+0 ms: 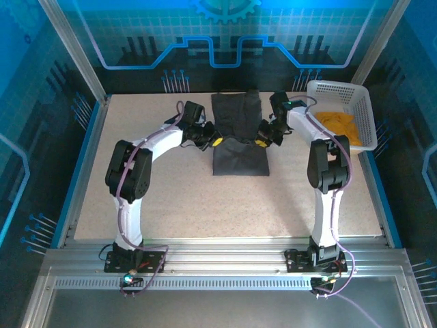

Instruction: Fold and stack the t-shirts

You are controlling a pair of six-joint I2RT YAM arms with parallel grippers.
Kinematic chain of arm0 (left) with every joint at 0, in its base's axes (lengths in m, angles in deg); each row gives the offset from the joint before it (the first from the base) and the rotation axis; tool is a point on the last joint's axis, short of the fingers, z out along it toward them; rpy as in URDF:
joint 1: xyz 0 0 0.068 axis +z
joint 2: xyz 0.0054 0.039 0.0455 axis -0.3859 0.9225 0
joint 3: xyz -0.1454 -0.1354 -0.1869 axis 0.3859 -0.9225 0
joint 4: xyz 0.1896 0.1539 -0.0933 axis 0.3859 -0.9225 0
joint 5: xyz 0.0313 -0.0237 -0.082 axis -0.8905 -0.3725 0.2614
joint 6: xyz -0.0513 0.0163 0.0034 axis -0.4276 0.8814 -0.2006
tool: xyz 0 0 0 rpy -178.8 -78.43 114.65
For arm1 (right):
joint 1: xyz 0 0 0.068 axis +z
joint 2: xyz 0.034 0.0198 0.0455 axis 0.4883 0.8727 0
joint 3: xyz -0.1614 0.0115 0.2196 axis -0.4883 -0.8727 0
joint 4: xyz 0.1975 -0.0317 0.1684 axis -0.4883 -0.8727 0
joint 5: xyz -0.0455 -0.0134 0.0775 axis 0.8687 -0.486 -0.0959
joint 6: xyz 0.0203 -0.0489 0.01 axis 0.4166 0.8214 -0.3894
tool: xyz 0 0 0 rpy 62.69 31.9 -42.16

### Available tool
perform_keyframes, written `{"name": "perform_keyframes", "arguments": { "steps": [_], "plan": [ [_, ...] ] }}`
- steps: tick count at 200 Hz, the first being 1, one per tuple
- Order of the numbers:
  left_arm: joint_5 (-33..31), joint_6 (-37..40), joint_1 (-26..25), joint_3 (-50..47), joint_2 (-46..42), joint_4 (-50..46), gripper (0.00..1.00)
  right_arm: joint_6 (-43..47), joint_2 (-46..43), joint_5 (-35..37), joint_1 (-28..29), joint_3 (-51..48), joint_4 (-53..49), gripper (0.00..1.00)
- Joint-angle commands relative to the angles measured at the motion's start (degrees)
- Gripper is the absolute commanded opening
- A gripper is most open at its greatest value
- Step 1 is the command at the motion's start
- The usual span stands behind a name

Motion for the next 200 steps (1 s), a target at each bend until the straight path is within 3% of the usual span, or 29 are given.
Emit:
{"name": "perform_keyframes", "arguments": {
  "steps": [1,18,32,59,97,135,200],
  "plan": [
    [2.1,2.7,0.8,4.7,2.5,-1.0,0.30,1.5,1.7,0.2,-1.6,3.4,-1.9,0.33],
    [-1.4,4.9,0.8,5.6,1.0,-5.8,0.41,4.4,0.2,0.2,-1.8,5.3,-1.3,0.52],
    [-3.8,4.5,0.7,1.9,-3.1,-6.0,0.44,6.7,-2.1,0.1,-2.1,6.2,-1.6,0.58],
    [-7.3,-0.1,-1.2,-12.7,-15.1,-2.2,0.47,8.0,-8.6,1.2,-2.6,0.7,-3.3,0.59],
    [-5.6,-17.5,-4.5,-34.6,-25.2,10.0,0.51,1.6,-23.2,-2.1,-2.3,-27.5,7.8,0.53],
    [-6.8,-28.0,-5.6,-40.2,-22.6,21.9,0.54,-2.4,-27.3,-7.1,-1.9,-42.0,16.6,0.57],
    [-5.9,-28.1,-6.1,-34.8,-13.3,24.7,0.40,-3.9,-19.1,-7.2,-2.2,-40.2,19.3,0.54]
  ]
}}
